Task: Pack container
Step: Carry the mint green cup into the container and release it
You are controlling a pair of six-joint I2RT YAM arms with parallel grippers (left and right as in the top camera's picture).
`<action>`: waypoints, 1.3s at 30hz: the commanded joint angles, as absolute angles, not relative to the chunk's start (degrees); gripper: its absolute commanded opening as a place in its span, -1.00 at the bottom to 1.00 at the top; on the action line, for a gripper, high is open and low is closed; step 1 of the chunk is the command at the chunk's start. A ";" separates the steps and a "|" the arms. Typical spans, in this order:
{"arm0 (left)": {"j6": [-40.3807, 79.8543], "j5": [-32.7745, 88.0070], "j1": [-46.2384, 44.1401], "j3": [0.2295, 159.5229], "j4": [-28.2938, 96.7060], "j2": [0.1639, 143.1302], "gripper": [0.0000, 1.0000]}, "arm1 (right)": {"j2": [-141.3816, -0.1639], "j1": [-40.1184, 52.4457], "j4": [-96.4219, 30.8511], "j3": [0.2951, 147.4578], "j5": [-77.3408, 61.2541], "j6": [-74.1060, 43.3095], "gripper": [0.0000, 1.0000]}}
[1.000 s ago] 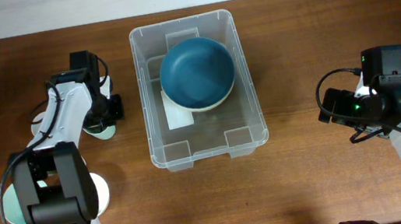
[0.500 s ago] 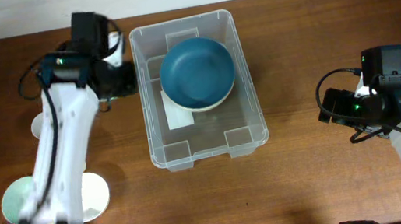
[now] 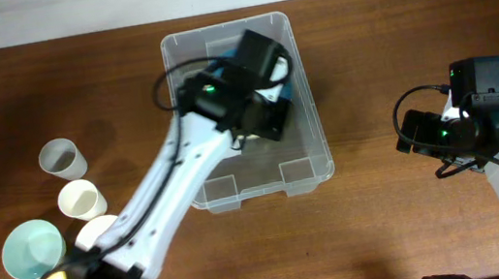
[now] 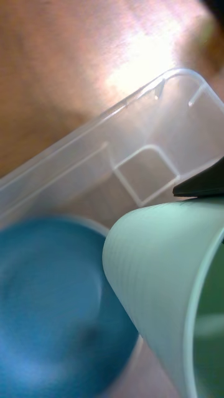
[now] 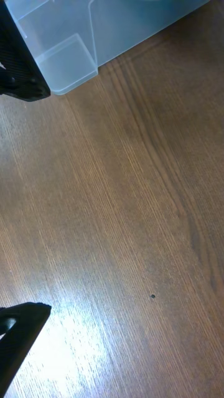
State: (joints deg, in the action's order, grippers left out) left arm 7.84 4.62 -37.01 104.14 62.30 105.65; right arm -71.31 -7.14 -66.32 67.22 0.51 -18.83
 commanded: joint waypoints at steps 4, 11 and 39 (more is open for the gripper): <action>10.33 12.99 -39.03 103.92 62.19 112.79 -0.99 | -70.74 -6.76 -66.19 67.20 0.40 -18.44 0.98; 16.99 17.19 -39.90 103.92 63.29 118.43 -0.99 | -70.74 -6.76 -66.19 67.20 0.40 -18.44 0.98; 38.61 10.66 -46.02 103.88 61.28 122.04 -0.67 | -70.74 -6.76 -66.43 67.20 0.40 -18.44 0.98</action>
State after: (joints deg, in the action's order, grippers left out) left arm 37.60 11.68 -46.17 104.03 61.25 121.62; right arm -71.31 -7.14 -66.35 67.22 0.51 -18.85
